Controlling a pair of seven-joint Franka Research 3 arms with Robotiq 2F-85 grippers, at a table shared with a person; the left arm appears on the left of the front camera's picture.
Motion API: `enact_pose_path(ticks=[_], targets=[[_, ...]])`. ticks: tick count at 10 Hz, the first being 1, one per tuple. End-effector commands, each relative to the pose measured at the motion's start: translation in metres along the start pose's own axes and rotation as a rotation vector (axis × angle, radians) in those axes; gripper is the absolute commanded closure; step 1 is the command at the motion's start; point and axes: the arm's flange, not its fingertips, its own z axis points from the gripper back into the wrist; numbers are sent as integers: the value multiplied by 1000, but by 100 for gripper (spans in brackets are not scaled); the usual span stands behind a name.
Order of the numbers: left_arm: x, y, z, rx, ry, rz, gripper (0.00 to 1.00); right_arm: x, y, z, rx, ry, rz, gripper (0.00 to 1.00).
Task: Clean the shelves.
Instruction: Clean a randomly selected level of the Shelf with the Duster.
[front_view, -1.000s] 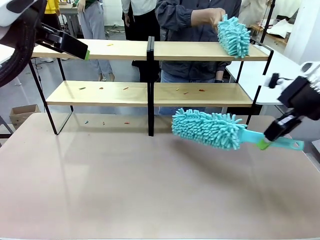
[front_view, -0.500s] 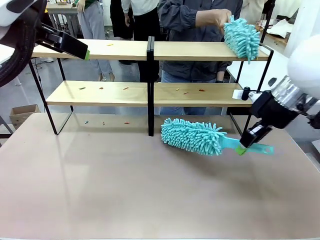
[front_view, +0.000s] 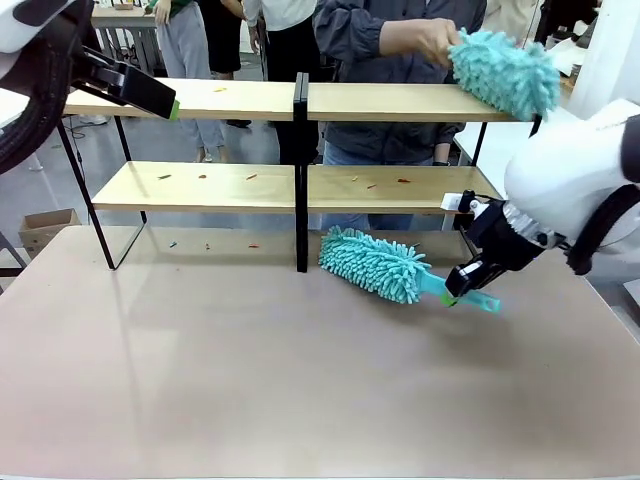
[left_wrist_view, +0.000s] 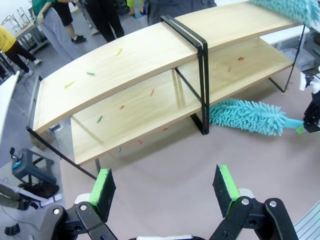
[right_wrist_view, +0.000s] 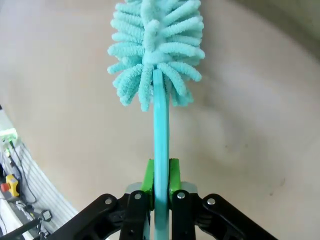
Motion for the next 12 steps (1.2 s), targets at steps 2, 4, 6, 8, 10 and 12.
enact_pose_path(ticks=[2,4,6,8,10,12], targets=[[0,1,1,3,-2,1,0,-73,4,-38,53,-100,20,100],[0,1,1,3,-2,1,0,-74,1,-38,6,-142,-40,100],[0,1,1,3,-2,1,0,-80,6,-21,-54,-154,-132,100],[0,1,1,3,-2,1,0,-92,14,3,-154,-137,-223,100],[0,1,1,3,-2,1,0,-102,18,23,-194,-22,-345,100],[0,1,1,3,-2,1,0,-109,25,43,-344,-67,-422,100]])
